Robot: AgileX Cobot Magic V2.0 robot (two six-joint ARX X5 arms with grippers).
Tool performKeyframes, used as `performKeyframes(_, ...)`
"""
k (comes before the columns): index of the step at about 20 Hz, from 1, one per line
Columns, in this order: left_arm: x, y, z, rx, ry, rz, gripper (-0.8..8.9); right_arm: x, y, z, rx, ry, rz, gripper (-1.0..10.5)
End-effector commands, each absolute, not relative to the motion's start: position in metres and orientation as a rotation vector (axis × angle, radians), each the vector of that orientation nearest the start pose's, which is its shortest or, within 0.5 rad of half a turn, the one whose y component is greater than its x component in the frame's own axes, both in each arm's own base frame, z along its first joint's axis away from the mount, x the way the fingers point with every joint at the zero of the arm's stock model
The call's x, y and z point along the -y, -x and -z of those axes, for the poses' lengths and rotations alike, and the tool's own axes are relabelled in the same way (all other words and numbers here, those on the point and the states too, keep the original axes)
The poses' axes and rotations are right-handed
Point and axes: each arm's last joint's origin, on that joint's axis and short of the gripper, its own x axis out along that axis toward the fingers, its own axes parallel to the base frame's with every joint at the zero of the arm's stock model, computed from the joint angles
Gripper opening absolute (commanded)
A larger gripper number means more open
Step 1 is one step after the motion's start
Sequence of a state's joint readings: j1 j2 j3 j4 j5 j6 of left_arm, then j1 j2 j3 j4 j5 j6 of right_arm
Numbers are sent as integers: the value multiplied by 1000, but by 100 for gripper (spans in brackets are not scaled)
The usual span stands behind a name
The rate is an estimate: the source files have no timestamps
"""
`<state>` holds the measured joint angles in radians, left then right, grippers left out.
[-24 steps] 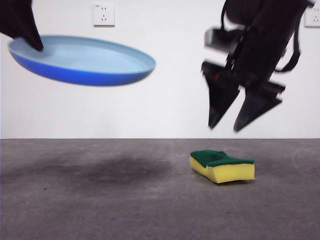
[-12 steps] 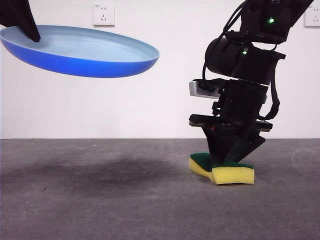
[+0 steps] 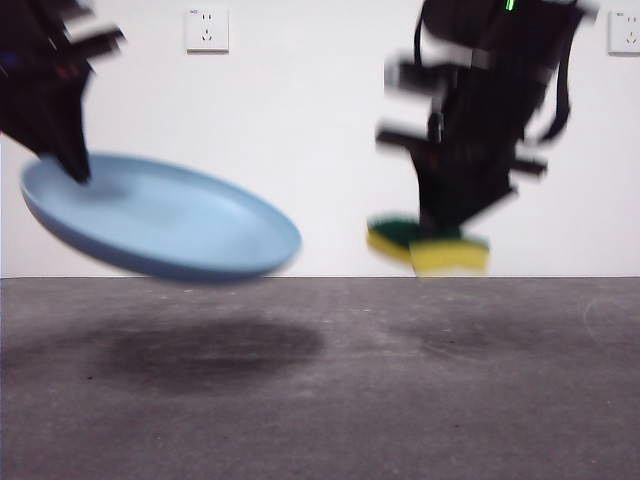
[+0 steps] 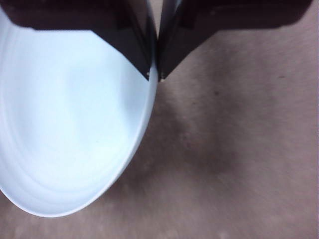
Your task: Pick up the plate,pick up the cloth,clean the plate with the cloth
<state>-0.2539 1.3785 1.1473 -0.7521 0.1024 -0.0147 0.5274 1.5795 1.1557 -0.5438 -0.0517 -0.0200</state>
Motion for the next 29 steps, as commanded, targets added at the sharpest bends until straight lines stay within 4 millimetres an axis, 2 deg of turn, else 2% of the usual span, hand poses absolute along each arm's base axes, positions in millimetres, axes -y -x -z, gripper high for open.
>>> performKeyframes(1, 88, -278, -267, -1021, -84, 368, -8, -169, -265, -262, -886, 215, -574, -16)
performKeyframes(4, 118, -283, -253, -1033, -61, 508, -8, -182, -244, -279, -845, 178, -662, -16)
performKeyframes(8, 145, -278, -257, -977, -13, 628, -8, -205, -239, -267, -877, 177, -705, -16)
performKeyframes(13, 152, -276, -259, -958, -1, 642, -8, -243, -234, -236, -931, 199, -774, -16)
performKeyframes(17, 151, -277, -259, -953, -2, 637, -8, -263, -209, -219, -1017, 312, -833, -16)
performKeyframes(20, 146, -280, -259, -955, 2, 625, -8, -253, -198, -212, -1097, 513, -670, -16)
performKeyframes(23, 145, -278, -257, -976, 1, 624, -8, -229, -211, -211, -1073, 697, -392, -16)
performKeyframes(26, 146, -275, -255, -1006, -22, 635, -8, -213, -238, -217, -964, 639, -236, -16)
performKeyframes(27, 147, -274, -255, -1012, -25, 639, -8, -211, -247, -220, -927, 589, -226, -16)
performKeyframes(29, 149, -273, -255, -1017, -16, 666, -8, -212, -261, -225, -858, 444, -314, -16)
